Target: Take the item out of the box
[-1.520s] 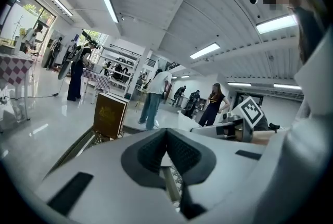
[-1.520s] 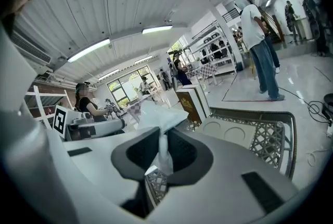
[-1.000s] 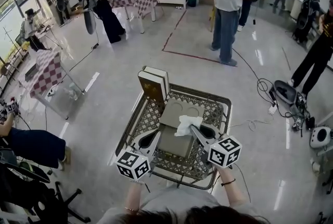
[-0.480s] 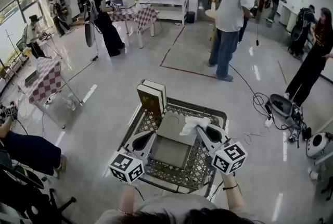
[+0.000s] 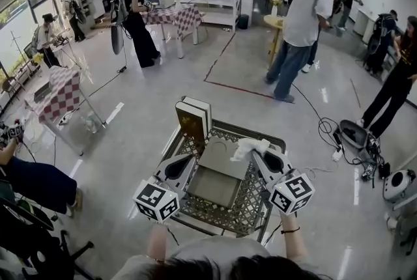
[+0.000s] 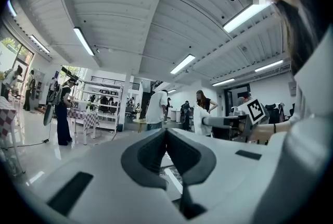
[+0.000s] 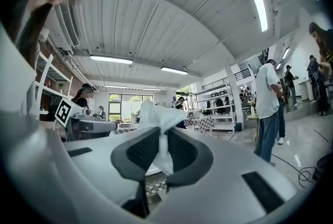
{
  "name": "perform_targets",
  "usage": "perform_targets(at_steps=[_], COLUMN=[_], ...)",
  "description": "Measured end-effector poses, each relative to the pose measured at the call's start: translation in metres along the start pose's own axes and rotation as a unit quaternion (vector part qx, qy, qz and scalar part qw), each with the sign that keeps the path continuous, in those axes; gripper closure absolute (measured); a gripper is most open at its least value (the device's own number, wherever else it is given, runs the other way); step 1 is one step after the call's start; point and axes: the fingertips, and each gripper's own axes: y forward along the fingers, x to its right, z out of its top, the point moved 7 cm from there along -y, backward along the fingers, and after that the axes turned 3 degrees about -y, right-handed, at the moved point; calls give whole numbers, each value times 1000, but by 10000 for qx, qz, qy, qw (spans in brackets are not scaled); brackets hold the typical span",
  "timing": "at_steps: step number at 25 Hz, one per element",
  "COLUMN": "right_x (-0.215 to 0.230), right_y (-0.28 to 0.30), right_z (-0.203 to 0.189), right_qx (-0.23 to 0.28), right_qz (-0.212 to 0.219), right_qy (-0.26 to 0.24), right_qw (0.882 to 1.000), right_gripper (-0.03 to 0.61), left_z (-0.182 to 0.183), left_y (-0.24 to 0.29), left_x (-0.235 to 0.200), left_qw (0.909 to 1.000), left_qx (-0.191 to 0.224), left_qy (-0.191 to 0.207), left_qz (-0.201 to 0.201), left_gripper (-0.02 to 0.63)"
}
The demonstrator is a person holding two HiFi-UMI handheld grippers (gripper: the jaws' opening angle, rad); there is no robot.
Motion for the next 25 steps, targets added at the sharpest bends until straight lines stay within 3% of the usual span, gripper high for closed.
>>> perform_targets(at_steps=[25], right_x=[7], right_y=[-17], right_z=[-2], right_qx=[44], right_qz=[-190], right_qy=[-103], right_qw=[9998], right_gripper=[514], left_z=[-2], left_y=[-2], left_x=[7], left_qw=[9999], left_qx=[-37], left_qy=[104], left_qz=[43], left_gripper=[597])
